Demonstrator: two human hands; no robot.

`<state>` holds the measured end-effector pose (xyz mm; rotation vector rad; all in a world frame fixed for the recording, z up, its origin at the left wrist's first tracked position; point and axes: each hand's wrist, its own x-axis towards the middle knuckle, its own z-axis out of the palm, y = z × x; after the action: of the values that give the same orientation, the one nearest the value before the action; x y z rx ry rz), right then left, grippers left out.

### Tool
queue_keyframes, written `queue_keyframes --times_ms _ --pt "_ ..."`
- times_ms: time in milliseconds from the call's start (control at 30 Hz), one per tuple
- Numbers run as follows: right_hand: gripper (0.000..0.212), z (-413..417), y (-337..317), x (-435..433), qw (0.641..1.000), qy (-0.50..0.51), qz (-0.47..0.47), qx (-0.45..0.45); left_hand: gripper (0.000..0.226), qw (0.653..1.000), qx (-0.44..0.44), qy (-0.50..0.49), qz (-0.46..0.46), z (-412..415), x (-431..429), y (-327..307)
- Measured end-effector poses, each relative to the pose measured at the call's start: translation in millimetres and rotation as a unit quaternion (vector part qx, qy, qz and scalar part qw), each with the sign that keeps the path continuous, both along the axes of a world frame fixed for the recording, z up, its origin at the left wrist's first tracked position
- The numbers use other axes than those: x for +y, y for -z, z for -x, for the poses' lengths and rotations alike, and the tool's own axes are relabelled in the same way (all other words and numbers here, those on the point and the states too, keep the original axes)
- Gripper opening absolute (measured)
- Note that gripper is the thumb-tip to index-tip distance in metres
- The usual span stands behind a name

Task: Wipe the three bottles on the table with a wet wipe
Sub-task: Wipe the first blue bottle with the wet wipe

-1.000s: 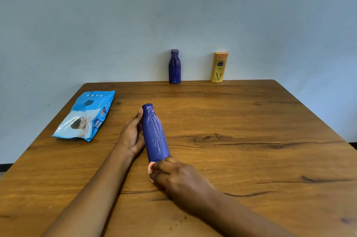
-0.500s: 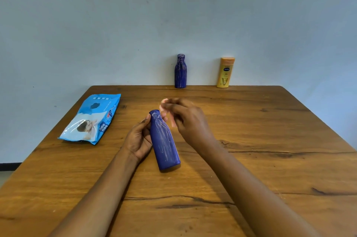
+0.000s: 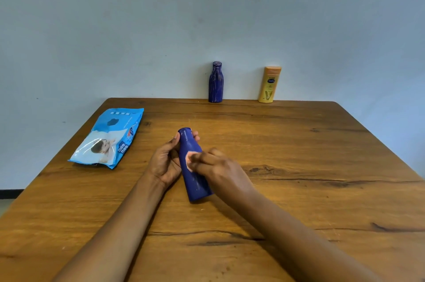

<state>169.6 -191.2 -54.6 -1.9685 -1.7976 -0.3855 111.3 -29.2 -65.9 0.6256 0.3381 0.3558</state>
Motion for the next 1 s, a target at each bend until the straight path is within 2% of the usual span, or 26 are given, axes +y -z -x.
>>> queue_keyframes --times_ms 67,167,267,333,467,567,667,767,833,933,1000 --pt "0.042 -0.6 -12.8 22.4 0.999 0.02 -0.03 -0.005 0.037 0.999 -0.022 0.015 0.029 1.6 -0.8 -0.9" --pt "0.039 3.4 -19.4 43.2 0.996 0.064 -0.055 0.029 0.021 0.997 -0.057 0.019 0.042 2.6 -1.7 -0.2" --pt "0.05 14.8 -4.7 31.0 0.996 0.065 -0.044 0.036 0.034 0.999 -0.039 0.021 0.032 3.2 -1.3 -0.5" --pt "0.058 22.0 11.4 7.1 0.999 0.046 -0.014 0.025 0.032 1.0 -0.012 0.004 -0.001 1.7 -0.8 0.5" --pt "0.053 24.4 24.2 -29.2 1.0 -0.002 0.025 0.017 0.034 1.0 -0.006 -0.008 -0.012 -0.9 -1.3 3.9" --pt "0.055 13.3 10.7 -7.6 1.0 0.011 0.011 -0.011 0.03 1.0 -0.023 0.001 -0.003 0.3 -0.3 1.0" --pt "0.049 6.3 -8.2 29.9 0.999 0.039 -0.035 0.015 0.024 0.998 -0.055 0.03 0.03 3.0 -0.5 0.0" --pt "0.039 7.4 -19.6 49.4 0.993 0.079 -0.075 0.044 0.051 0.996 -0.081 0.038 0.019 2.2 1.1 3.5" --pt "0.039 11.1 -15.7 45.5 0.991 0.085 -0.093 0.041 0.058 0.996 -0.077 0.039 0.01 1.5 1.4 4.5" --pt "0.046 22.4 1.8 19.1 0.993 0.062 -0.077 0.071 0.042 0.998 -0.059 0.032 0.01 1.8 0.0 4.3" --pt "0.052 26.2 8.7 2.9 0.994 0.047 -0.054 0.088 0.046 0.998 -0.053 0.032 -0.008 0.9 -0.6 4.2"
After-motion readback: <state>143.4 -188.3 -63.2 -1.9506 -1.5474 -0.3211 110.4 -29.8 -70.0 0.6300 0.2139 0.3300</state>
